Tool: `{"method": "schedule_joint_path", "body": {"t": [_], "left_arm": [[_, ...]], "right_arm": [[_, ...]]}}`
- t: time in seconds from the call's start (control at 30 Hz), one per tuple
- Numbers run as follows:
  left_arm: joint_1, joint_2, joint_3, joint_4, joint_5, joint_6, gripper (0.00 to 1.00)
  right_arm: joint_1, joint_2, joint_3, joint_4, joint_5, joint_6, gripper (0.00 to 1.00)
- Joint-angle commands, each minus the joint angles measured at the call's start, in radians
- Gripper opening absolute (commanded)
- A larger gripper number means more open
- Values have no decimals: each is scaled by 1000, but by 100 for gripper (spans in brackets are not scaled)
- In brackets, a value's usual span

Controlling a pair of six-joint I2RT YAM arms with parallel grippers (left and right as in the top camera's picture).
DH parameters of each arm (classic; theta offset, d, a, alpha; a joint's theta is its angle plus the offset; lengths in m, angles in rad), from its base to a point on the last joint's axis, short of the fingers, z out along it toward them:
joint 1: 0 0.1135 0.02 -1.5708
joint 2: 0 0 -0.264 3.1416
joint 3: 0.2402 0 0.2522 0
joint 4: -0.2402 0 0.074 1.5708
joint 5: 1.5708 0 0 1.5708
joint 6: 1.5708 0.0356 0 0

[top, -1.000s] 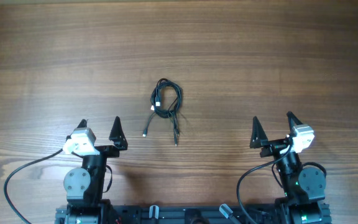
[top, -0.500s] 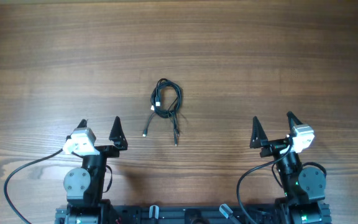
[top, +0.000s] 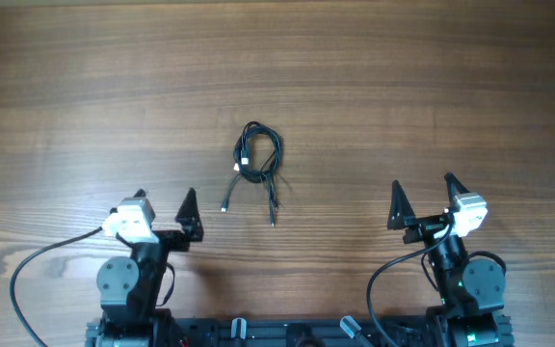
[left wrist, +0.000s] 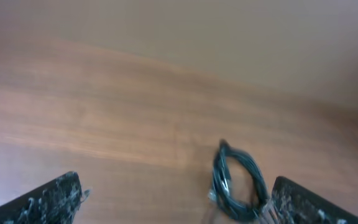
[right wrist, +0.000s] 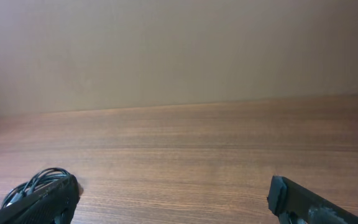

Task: Untangle cables
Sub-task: 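Move the left gripper forward over the black cable bundle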

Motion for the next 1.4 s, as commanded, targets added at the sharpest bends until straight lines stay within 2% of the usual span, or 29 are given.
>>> {"method": "schedule_joint_path", "body": {"t": [0.0, 0.27, 0.37, 0.47, 0.53, 0.67, 0.77, 1.03, 1.07, 1.13, 1.17, 1.23, 1.37], "left_arm": [[-1, 63, 90, -88, 98, -52, 100], [-1, 451, 478, -293, 105, -50, 100], [-1, 734, 783, -490, 104, -9, 100], [-1, 916, 995, -632, 104, 37, 100], [-1, 1092, 1202, -768, 104, 39, 100], [-1, 1343, 1493, -984, 105, 38, 100], [-1, 1477, 1605, -1051, 104, 38, 100], [-1, 1648, 1613, -1007, 130, 34, 100], [-1, 1667, 1612, -1007, 144, 35, 95], [-1, 1693, 1611, -1015, 154, 35, 69], [-1, 1708, 1609, -1021, 153, 35, 53], [-1, 1736, 1596, -1033, 153, 34, 4], [-15, 1769, 1535, -1032, 157, 28, 4]], "right_arm": [[2, -4, -1, 3, 11, -6, 100], [2, -4, -1, 3, 11, -6, 100], [2, -4, -1, 3, 11, -6, 100], [2, -4, -1, 3, 11, -6, 100], [2, -4, -1, 3, 11, -6, 100], [2, -4, -1, 3, 11, -6, 100], [2, -4, -1, 3, 11, -6, 100], [2, -4, -1, 3, 11, -6, 100], [2, -4, -1, 3, 11, -6, 100], [2, -4, -1, 3, 11, -6, 100], [2, -4, -1, 3, 11, -6, 100], [2, -4, -1, 3, 11, -6, 100], [2, -4, -1, 3, 11, -6, 100]]}}
